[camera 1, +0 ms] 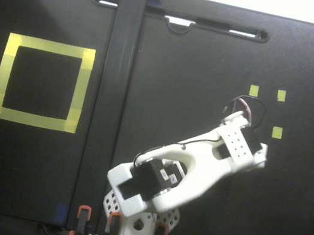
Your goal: Grasp the block and place it in the designated area.
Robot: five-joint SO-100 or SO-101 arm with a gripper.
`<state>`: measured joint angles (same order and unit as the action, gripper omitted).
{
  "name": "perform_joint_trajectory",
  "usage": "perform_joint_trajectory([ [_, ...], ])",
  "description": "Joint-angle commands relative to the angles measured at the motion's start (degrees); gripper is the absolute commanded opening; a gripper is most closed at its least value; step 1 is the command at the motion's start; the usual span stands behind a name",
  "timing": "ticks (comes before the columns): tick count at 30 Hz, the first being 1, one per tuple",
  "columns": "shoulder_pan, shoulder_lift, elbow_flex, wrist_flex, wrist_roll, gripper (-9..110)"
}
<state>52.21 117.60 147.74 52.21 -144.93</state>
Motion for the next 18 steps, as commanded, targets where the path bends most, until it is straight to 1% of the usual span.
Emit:
perform_joint_trajectory([
  [1, -0.44, -0.09, 0.62, -1.58, 0.79, 42],
  [5, -0.97, -0.62, 1.93, -3.87, 1.32, 42],
  [15, -1.14, -0.62, 3.08, -5.1, 1.67, 42],
  [18, -1.05, -0.53, 3.34, -5.19, 1.67, 39],
])
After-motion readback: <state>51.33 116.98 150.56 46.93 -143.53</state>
